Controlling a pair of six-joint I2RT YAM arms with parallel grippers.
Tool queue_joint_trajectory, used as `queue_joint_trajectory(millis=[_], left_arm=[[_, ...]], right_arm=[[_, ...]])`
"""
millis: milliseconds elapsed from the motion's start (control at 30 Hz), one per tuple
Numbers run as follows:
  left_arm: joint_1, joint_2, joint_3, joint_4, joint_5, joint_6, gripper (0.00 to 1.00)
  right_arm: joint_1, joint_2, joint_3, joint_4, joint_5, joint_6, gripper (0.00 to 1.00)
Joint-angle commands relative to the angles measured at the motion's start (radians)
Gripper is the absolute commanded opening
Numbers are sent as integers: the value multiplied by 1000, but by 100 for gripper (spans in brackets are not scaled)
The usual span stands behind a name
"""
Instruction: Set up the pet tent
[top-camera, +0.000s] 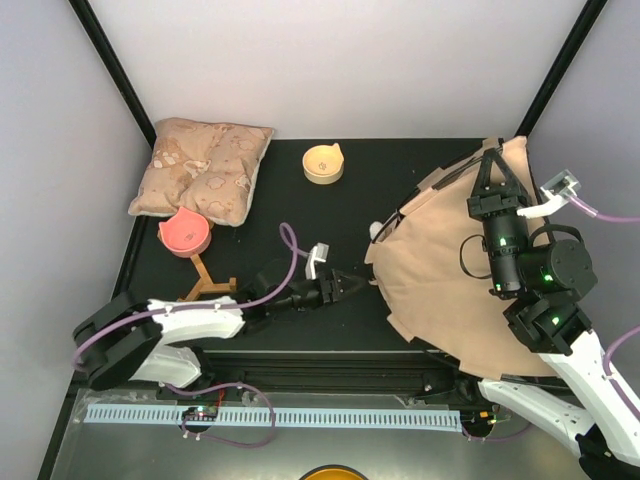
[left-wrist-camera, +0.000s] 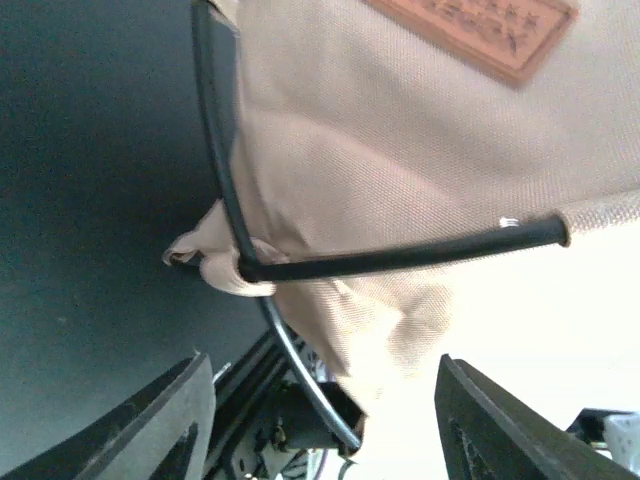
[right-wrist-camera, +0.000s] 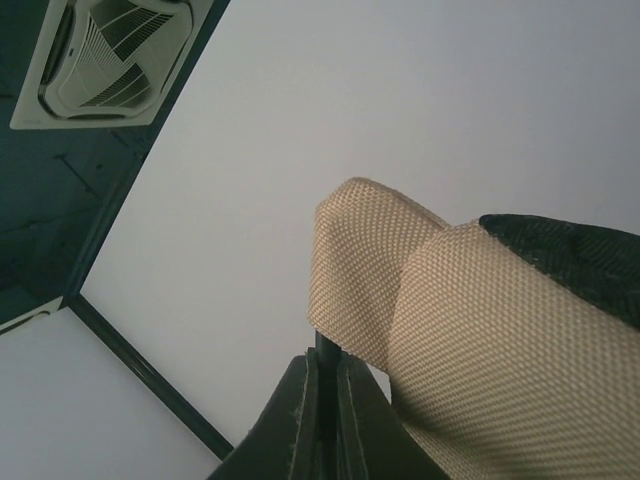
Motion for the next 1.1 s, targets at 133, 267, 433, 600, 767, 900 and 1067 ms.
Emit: queue_joint_trajectory(millis=[133,267,433,600,767,900,1067], left_arm=[[-106,234,81,370,23,-234,47],[-155,333,123,456,-2,-292,44],[-159,439,122,618,-31,-362,14],[-121,378,74,602,-82,-280,2],[-29,85,160,60,-131,54,2],[44,-87,449,-498,-251,436,2],[199,-92,877,-1107,-173,719,2]], right_arm=[[2,6,7,72,38,12,1],[1,6,13,74,34,8,1],[2,-1,16,65,29,9,1],[2,-22,19,46,27,-3,5],[1,-57,39,-17,5,0,54],[2,-94,41,-109,-14,72,63],[2,-144,32,-243,-11,157,70]])
